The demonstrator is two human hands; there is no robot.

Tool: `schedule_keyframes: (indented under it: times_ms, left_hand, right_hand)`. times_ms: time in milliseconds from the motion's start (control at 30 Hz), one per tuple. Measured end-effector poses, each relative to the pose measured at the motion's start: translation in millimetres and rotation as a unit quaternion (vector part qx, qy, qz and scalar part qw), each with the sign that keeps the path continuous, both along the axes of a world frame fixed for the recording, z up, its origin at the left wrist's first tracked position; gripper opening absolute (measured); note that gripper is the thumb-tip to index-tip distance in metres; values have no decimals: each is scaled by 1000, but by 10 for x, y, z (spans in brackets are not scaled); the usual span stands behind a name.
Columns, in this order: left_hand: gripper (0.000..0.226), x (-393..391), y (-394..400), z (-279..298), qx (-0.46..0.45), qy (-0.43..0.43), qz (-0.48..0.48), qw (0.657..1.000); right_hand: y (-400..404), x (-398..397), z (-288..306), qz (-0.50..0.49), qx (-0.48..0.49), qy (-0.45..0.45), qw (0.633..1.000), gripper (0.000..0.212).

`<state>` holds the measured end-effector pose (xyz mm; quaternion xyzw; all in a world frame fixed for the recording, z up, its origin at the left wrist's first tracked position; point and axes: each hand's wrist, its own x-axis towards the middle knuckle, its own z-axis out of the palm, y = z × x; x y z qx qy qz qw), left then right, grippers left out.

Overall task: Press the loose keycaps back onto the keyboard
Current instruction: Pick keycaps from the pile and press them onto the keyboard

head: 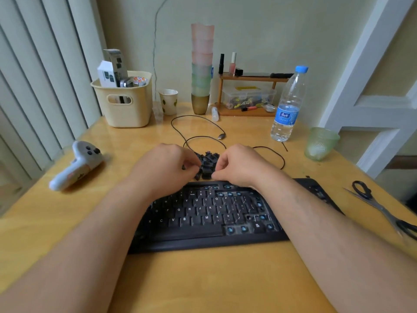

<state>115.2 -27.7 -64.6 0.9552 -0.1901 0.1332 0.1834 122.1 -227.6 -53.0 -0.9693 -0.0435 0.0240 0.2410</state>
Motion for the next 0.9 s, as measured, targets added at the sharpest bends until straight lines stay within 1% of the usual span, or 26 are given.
schedule_keyframes:
  times_ms: [133, 200, 233, 267, 300, 333, 367, 400, 433, 467, 500, 567, 633, 767, 900]
  left_hand:
    - [20, -12, -50, -24, -10, 18, -12, 1000]
    - [19, -25, -74, -29, -20, 22, -13, 999]
    - [19, -37, -87, -24, -28, 22, -14, 999]
    - [19, -51, -101, -11, -43, 21, -15, 999]
    - [20, -72, -120, 8, -67, 19, -19, 997]
    - [21, -96, -147, 26, -102, 16, -28, 994]
    - [23, -126, -182, 45, -145, 14, -41, 989]
    - [26, -158, -216, 60, -189, 13, -56, 980]
    - [28, -187, -249, 69, -233, 12, -69, 970]
    - [28, -211, -276, 75, -271, 9, -77, 959]
    - [28, -219, -296, 72, -305, 6, -80, 949]
    - [24, -215, -321, 59, -365, 13, -84, 927]
    - [24, -201, -324, 48, -406, 22, -89, 909]
    - [23, -201, -327, 47, -442, 25, -96, 892]
    - [22, -217, -335, 51, -439, 6, -99, 893]
  right_hand:
    - [23, 5, 47, -12, -33, 14, 999, 11]
    - [10, -29, 49, -22, -28, 4, 999, 7]
    - [-15, -46, 47, -32, -10, -14, 999, 5]
    - [-45, -62, 47, -43, 29, -36, 998, 3]
    - [-74, -77, 48, -50, 99, -48, 993, 3]
    - [-102, -90, 51, -50, 205, -41, 977, 7]
    - [-122, -107, 67, -41, 332, -13, 942, 10]
    - [-134, -128, 86, -20, 451, 29, 892, 12]
    - [-142, -151, 103, 3, 542, 68, 838, 13]
    - [-149, -169, 118, 22, 597, 94, 796, 14]
    - [-159, -186, 127, 39, 628, 111, 769, 14]
    - [-176, -197, 124, 77, 659, 129, 737, 13]
    - [-189, -202, 123, 102, 670, 135, 723, 14]
    - [-195, -211, 109, 120, 668, 126, 723, 18]
    - [-193, -220, 116, 116, 666, 119, 727, 19]
